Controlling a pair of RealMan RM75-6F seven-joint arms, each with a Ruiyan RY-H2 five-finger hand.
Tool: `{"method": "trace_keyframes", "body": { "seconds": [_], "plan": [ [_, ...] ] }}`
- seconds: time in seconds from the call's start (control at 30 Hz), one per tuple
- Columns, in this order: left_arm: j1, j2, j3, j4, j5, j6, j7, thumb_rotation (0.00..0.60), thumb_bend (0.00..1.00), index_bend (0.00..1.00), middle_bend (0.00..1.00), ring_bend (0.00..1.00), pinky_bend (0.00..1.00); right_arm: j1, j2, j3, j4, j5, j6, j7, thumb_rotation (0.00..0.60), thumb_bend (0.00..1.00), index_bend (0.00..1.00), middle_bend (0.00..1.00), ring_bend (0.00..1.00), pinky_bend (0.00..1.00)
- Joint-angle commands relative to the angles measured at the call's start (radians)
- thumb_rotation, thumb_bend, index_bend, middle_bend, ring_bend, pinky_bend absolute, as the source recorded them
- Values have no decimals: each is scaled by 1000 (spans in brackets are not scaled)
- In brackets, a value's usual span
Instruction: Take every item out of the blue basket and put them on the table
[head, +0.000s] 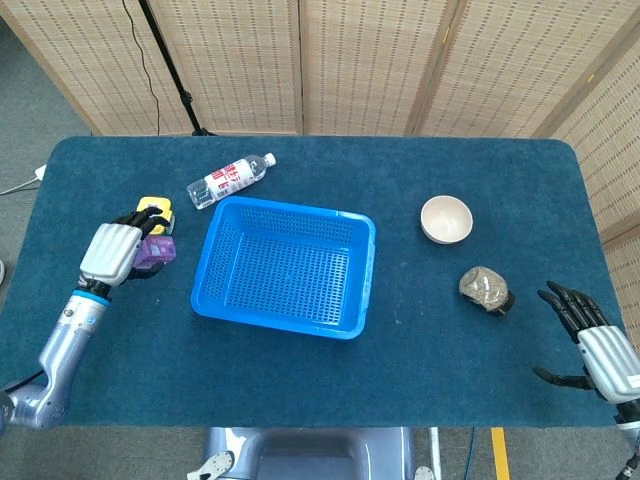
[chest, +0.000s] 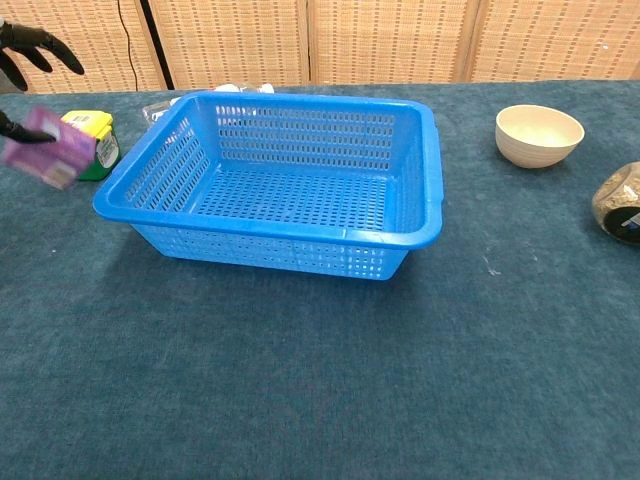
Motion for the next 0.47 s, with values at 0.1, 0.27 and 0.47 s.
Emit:
{"method": "trace_keyframes", "body": {
  "seconds": [0.1,0.27,0.47],
  "plan": [
    [74,31,47,12,123,62,-186,600,0,0,0,0,0,-3,3,-6,-6,-14,11,-5,600,0,7,23,33,56],
    [185,92,72,-64,164,229,-194,600,0,0,0,0,0,-10,9,-8,-12,-27,37,-13,600,0,7,23,32,55],
    [356,121,102,-165,106,424,-26,600,0,0,0,0,0,-30,-4,7,-8,-26,83,-103,600,0,8,20,31,46]
  ]
}}
